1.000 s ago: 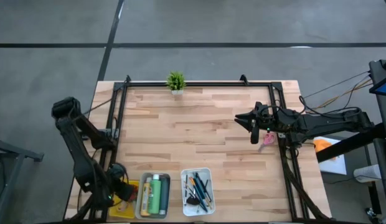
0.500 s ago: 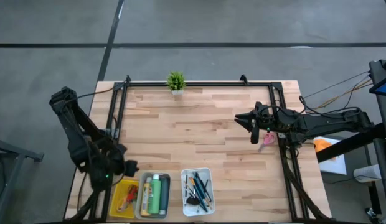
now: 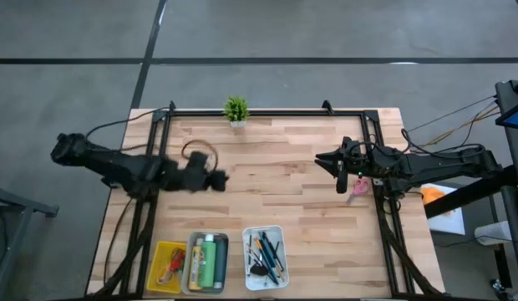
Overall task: Pick & Place Paint Supplies
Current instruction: Put the pink scissors into the yellow bin
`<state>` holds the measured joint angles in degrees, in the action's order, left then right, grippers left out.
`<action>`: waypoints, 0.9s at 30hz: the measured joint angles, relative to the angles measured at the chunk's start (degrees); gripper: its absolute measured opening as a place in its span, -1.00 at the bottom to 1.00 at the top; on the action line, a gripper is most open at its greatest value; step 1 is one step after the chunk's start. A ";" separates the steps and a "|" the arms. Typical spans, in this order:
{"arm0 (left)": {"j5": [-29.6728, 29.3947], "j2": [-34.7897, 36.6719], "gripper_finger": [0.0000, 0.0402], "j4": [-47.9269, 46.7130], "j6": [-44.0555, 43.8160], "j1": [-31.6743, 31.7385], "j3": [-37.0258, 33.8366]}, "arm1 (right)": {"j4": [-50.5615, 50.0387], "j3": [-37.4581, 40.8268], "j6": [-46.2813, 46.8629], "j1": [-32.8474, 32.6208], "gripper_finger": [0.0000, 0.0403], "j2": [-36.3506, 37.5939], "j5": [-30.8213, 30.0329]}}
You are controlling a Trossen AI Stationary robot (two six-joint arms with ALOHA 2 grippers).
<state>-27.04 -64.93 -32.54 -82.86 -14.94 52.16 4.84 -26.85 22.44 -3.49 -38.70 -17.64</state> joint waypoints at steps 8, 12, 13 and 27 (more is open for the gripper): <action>8.05 -5.40 -0.57 11.27 8.33 12.88 -0.04 | 0.00 0.00 0.00 0.00 -0.54 0.00 0.00; 9.81 -6.65 -0.57 13.22 9.01 14.52 -0.06 | 0.00 0.00 0.00 0.00 -0.54 0.00 0.00; 9.96 -6.78 -0.57 13.23 9.02 14.60 -0.04 | 0.00 0.00 0.00 0.02 -0.54 0.00 -0.01; 10.18 -6.82 -0.57 13.43 8.98 14.56 -0.02 | 0.00 0.00 0.00 0.00 -0.54 0.00 0.00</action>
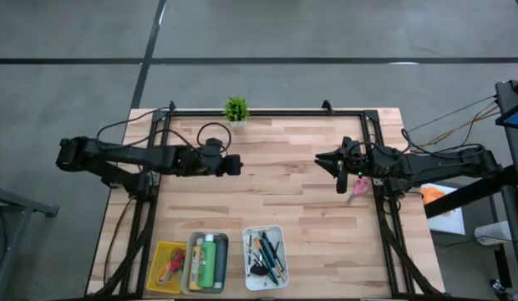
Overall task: Pick & Place Paint Supplies
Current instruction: Put the pink scissors into the yellow bin
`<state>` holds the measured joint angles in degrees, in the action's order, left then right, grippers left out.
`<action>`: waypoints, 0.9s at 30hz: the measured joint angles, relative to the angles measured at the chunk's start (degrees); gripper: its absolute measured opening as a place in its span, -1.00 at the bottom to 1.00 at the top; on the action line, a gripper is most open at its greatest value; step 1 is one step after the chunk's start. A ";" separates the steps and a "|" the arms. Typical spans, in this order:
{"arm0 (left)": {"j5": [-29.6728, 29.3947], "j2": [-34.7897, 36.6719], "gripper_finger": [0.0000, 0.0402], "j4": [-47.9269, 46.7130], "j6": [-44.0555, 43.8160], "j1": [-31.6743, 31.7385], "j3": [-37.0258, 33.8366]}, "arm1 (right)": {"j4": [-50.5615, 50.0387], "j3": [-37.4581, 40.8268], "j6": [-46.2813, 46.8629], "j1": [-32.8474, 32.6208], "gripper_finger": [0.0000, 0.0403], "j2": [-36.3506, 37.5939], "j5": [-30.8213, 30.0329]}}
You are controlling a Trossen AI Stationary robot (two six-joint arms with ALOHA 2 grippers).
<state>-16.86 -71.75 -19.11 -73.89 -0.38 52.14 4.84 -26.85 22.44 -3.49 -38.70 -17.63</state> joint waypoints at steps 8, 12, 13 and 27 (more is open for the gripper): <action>0.00 0.00 -0.58 -0.07 -0.02 0.00 0.00 | 0.02 0.00 -0.11 0.02 -0.54 0.00 -0.41; 0.00 0.00 -0.58 -0.11 -0.02 -0.02 0.00 | 0.07 0.00 1.85 0.00 -0.54 -0.01 -0.37; 0.00 0.00 -0.58 -0.11 -0.02 -0.02 0.00 | 0.08 0.01 4.04 0.00 -0.54 0.00 -0.29; 0.00 0.00 -0.58 -0.15 0.00 -0.04 0.00 | -3.59 -0.02 29.84 0.63 -0.54 -0.54 8.31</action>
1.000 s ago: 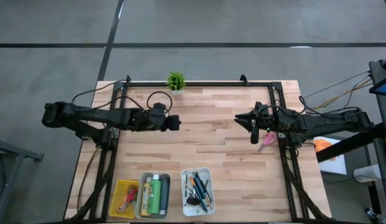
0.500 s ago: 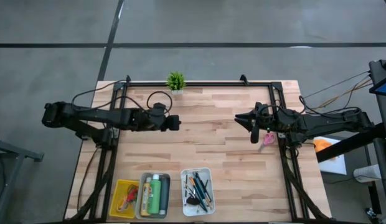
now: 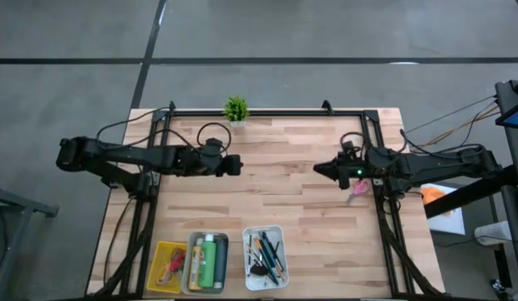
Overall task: Pick & Place Paint Supplies
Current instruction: Put the pink scissors into the yellow bin
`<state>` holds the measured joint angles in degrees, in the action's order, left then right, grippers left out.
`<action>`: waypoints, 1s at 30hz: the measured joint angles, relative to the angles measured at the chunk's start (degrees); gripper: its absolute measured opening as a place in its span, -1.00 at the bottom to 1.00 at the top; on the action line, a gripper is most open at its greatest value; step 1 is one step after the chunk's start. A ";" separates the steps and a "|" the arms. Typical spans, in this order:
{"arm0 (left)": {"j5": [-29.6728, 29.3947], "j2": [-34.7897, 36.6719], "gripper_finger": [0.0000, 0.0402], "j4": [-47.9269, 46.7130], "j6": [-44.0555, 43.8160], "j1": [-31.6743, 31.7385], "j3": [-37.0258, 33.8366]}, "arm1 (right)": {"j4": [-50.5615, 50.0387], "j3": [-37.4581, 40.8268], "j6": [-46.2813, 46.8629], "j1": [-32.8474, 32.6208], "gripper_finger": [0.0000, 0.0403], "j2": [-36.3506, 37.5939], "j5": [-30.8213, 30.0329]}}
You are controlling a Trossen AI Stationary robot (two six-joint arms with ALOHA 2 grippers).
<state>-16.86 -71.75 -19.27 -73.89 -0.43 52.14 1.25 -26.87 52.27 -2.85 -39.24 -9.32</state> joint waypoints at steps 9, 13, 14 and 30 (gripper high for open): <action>0.00 0.00 -0.58 -0.07 0.02 0.00 0.02 | -4.87 0.02 16.61 0.15 -0.54 -6.09 10.77; 0.00 0.00 -0.58 -0.15 0.02 0.00 0.02 | -13.97 -1.51 23.43 0.10 -0.54 -6.51 8.08; 0.00 0.00 -0.58 -0.18 0.02 0.00 0.02 | -19.02 -2.94 25.85 0.11 -0.54 -6.57 6.66; -0.01 0.00 -0.58 -0.32 0.17 0.00 0.02 | -75.93 -20.42 43.15 0.11 -0.54 -20.18 -0.23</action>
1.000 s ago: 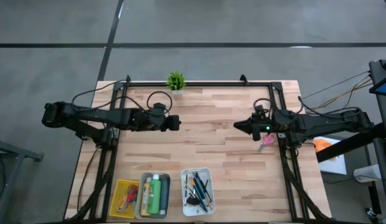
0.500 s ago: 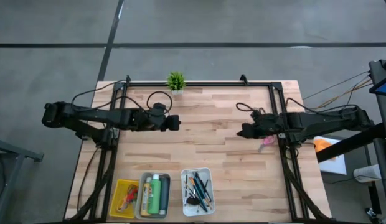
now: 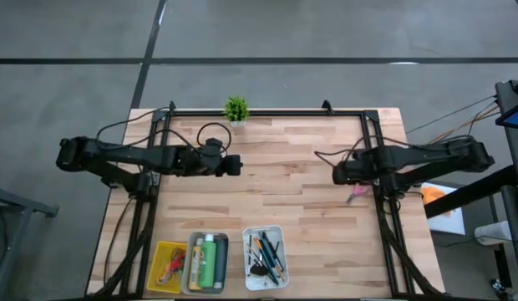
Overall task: Pick & Place Paint Supplies
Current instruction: Put the pink scissors into the yellow bin
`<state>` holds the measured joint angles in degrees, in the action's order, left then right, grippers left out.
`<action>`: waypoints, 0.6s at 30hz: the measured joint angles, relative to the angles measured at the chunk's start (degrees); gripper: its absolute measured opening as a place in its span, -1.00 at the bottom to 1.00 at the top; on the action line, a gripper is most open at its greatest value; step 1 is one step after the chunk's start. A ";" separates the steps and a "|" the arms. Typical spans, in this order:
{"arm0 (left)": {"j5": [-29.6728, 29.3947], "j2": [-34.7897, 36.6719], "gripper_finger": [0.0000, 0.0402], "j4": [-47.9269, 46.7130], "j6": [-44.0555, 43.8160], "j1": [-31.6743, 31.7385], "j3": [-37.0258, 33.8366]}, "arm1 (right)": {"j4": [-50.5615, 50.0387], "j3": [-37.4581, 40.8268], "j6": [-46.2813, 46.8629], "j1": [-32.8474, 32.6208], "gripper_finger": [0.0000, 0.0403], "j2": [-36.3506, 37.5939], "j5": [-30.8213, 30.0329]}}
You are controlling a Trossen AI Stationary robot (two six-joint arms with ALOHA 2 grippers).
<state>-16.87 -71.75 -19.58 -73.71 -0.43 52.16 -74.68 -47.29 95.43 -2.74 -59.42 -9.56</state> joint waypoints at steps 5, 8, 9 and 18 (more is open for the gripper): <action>0.00 0.00 -0.58 -0.05 0.00 0.00 0.00 | 1.80 4.85 5.32 0.02 -0.54 -0.67 1.77; 0.01 0.00 -0.58 -0.04 -0.02 0.00 0.00 | 3.68 6.49 7.16 0.00 -0.54 -0.69 1.69; 0.01 0.00 -0.58 -0.07 -0.02 0.00 0.00 | 3.38 6.06 8.02 0.01 -0.54 -1.04 1.22; 0.01 0.00 -0.58 -0.10 -0.04 0.04 0.00 | 3.63 5.94 12.29 1.33 -0.54 -4.88 3.81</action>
<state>-16.87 -71.75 -19.68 -73.75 -0.38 52.16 -71.04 -41.35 107.72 -1.41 -64.30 -5.74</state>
